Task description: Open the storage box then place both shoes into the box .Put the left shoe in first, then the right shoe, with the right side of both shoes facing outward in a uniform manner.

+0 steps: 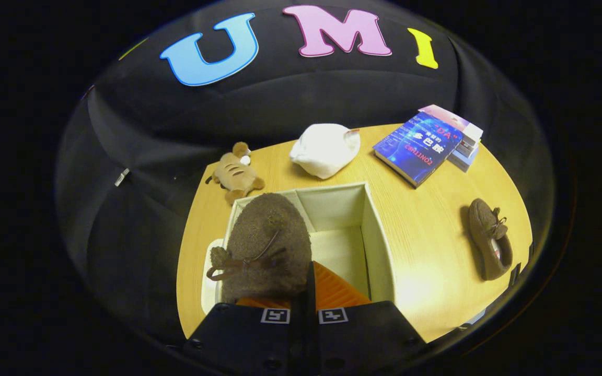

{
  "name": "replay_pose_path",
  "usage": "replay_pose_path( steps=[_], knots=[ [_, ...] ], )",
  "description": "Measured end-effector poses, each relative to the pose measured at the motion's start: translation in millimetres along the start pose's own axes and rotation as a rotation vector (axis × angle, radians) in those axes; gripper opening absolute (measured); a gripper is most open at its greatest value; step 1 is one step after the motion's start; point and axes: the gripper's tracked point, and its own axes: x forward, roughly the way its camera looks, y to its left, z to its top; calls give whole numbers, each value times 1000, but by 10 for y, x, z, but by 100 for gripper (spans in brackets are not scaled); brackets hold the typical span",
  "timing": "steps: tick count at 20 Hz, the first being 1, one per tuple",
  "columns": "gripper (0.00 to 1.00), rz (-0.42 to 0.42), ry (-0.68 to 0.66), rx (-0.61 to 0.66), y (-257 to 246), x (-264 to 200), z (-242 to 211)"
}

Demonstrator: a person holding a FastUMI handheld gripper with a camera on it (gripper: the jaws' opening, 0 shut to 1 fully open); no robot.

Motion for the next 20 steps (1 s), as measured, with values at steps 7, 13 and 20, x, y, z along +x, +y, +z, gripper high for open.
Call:
replay_pose_path(
  steps=[7,13,20],
  knots=[
    [27,13,55,87,199,301,-243],
    [86,55,101,57,291,365,-441],
    [87,141,-25,53,275,-20,75]
  ],
)
